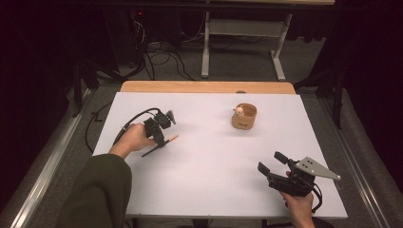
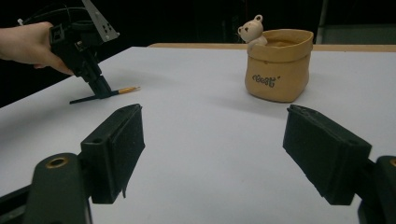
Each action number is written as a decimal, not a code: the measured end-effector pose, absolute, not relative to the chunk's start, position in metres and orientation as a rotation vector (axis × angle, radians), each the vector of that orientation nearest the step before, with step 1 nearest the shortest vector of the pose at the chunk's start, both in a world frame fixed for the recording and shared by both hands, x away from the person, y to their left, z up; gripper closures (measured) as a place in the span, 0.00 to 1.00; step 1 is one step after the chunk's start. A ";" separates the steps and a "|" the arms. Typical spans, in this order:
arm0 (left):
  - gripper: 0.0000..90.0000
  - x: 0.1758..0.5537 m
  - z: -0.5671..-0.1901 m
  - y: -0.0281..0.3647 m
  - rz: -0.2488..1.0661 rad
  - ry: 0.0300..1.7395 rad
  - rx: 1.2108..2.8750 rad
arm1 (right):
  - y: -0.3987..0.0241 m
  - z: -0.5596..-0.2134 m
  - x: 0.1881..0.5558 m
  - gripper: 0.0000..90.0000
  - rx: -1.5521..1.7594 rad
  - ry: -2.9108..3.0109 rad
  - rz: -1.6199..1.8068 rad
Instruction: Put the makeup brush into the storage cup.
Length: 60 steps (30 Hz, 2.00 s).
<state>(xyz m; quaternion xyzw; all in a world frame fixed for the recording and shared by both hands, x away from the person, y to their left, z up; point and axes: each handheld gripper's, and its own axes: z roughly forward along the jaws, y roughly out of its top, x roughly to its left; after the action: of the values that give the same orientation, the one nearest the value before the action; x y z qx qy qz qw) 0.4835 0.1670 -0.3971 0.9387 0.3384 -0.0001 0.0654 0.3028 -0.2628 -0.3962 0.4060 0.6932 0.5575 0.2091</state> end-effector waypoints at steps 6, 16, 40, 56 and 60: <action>0.92 0.485 -0.397 0.168 -0.008 1.011 2.833 | -0.262 -0.397 0.303 0.25 1.118 1.948 1.550; 0.92 0.484 -0.397 0.167 -0.003 1.010 2.822 | -0.264 -0.395 0.302 0.25 1.120 1.928 1.548; 0.93 0.475 -0.382 0.166 0.034 0.966 2.790 | -0.265 -0.394 0.301 0.25 1.112 1.923 1.556; 0.93 0.463 -0.363 0.162 0.070 0.906 2.700 | -0.264 -0.394 0.301 0.25 1.115 1.936 1.551; 0.93 0.459 -0.356 0.162 0.073 0.885 2.674 | -0.264 -0.394 0.301 0.25 1.114 1.931 1.553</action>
<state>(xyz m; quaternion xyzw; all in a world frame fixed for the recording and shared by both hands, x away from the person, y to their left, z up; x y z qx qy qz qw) 0.4587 0.1620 -0.3561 0.9366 0.3101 0.0257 0.1612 0.3010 -0.2638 -0.3941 0.4010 0.6948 0.5586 0.2108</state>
